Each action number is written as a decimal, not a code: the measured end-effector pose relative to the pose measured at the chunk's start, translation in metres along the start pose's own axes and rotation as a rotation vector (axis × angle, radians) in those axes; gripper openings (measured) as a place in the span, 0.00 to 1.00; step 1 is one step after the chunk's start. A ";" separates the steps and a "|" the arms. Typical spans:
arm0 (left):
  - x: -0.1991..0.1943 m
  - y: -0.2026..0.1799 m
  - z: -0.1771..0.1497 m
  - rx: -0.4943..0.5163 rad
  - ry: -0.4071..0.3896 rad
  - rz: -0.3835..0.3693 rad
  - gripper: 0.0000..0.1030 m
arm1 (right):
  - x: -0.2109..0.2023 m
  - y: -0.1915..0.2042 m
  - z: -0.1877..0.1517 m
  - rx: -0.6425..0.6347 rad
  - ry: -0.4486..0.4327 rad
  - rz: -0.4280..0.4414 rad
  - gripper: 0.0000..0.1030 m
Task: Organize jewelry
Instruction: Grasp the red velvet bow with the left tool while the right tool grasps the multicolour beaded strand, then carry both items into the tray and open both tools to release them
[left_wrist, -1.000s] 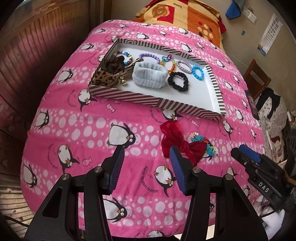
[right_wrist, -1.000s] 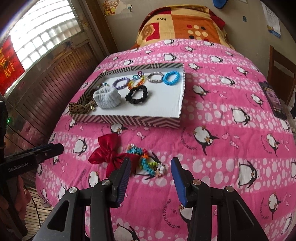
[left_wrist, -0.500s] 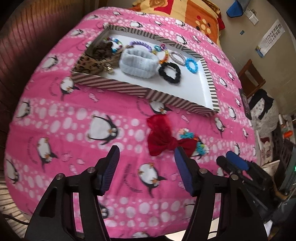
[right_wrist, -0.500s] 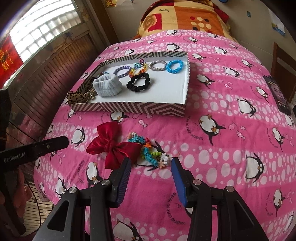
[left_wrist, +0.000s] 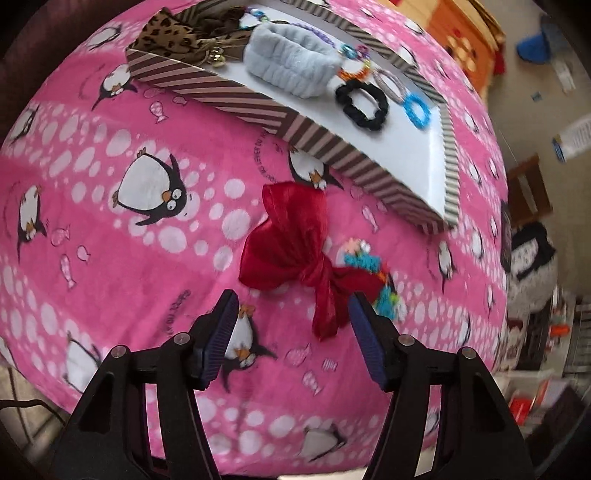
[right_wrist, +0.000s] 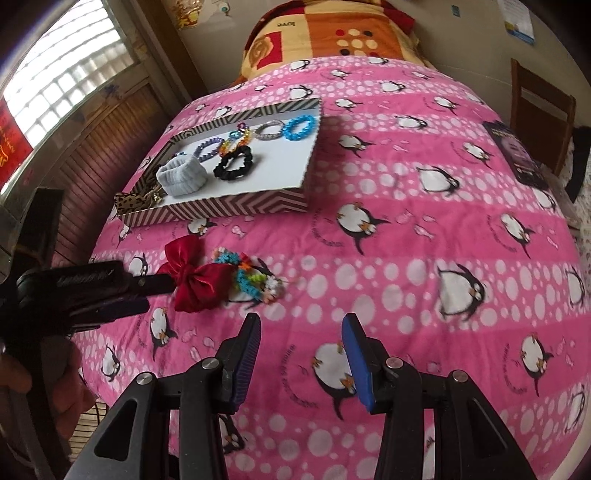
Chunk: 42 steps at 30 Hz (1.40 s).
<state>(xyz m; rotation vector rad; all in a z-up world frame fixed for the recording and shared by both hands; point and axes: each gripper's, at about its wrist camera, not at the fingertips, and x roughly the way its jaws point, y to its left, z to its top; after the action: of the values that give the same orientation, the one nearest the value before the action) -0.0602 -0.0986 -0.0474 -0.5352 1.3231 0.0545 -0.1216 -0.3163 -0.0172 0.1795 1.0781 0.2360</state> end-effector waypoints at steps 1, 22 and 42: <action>0.003 -0.001 0.002 -0.017 -0.002 0.005 0.60 | -0.002 -0.003 -0.002 0.002 0.002 0.001 0.43; 0.010 0.016 0.022 0.063 -0.003 0.032 0.16 | 0.023 0.018 0.011 -0.122 0.008 0.093 0.52; -0.052 0.030 0.028 0.206 -0.121 0.024 0.16 | 0.048 0.058 0.050 -0.234 0.001 0.143 0.05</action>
<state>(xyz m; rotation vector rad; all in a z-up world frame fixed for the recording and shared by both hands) -0.0589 -0.0477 -0.0055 -0.3356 1.2003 -0.0294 -0.0620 -0.2492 -0.0199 0.0460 1.0305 0.4882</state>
